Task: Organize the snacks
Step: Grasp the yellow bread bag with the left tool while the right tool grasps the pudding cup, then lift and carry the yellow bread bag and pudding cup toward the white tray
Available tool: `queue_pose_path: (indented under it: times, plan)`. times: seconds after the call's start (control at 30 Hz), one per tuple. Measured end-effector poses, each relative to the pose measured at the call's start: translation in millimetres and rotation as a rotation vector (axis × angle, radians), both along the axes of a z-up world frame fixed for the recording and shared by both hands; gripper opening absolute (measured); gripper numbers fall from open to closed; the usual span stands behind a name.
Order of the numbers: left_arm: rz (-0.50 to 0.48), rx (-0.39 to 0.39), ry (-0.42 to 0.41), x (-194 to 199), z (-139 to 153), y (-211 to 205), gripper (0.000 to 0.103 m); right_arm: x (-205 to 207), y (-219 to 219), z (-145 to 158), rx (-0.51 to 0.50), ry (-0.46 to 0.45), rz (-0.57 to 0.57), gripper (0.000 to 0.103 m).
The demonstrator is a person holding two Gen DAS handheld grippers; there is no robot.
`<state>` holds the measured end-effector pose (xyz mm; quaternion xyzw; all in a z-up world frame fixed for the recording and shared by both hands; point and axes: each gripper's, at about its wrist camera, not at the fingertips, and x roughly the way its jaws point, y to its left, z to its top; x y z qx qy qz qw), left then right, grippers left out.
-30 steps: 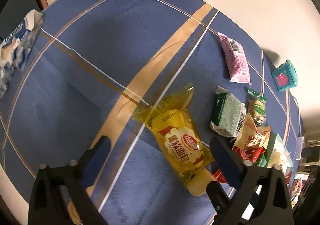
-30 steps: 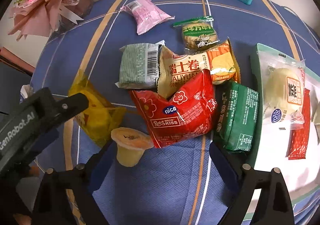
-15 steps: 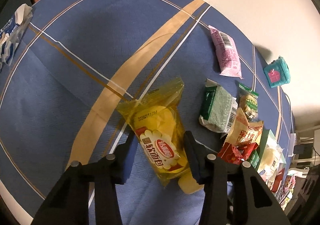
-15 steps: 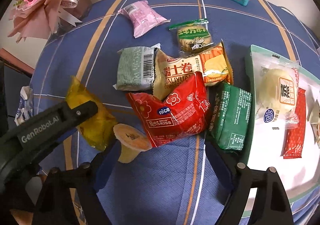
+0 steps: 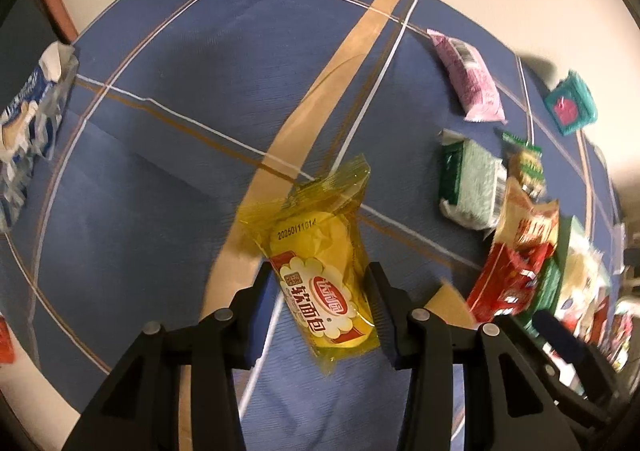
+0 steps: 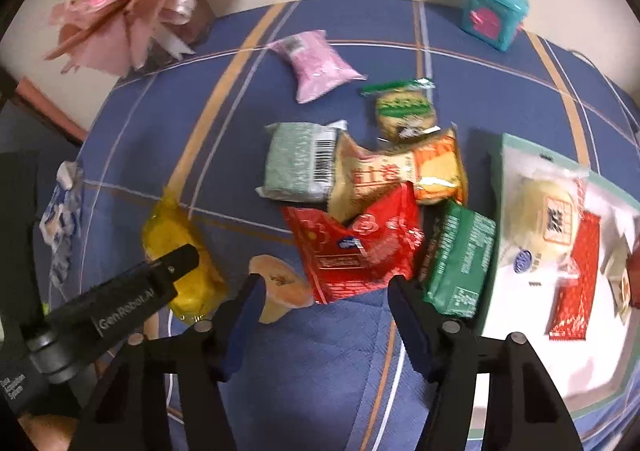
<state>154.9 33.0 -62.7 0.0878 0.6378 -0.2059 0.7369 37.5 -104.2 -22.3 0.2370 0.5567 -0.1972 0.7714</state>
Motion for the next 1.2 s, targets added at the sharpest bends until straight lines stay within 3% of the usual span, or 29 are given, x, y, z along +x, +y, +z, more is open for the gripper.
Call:
queue_pose_path:
  times: [0.3, 0.37, 0.43, 0.9, 1.2]
  plan:
    - [0.007, 0.045, -0.011, 7, 0, 18, 0.047, 23, 32, -10, -0.038, -0.001, 0.17, 0.062]
    - [0.008, 0.043, -0.008, 9, 0, 20, 0.047, 26, 36, -15, -0.049, 0.008, 0.19, 0.055]
    - [0.007, 0.041, -0.007, 9, 0, 20, 0.047, 26, 39, -19, -0.059, 0.027, 0.21, 0.055]
    - [-0.014, 0.057, -0.005, 15, -10, 6, 0.048, 42, 68, -52, -0.146, 0.123, 0.309, 0.052]
    - [0.001, 0.04, 0.029, 22, -25, 7, 0.048, 54, 76, -60, -0.15, 0.108, 0.301, 0.052]
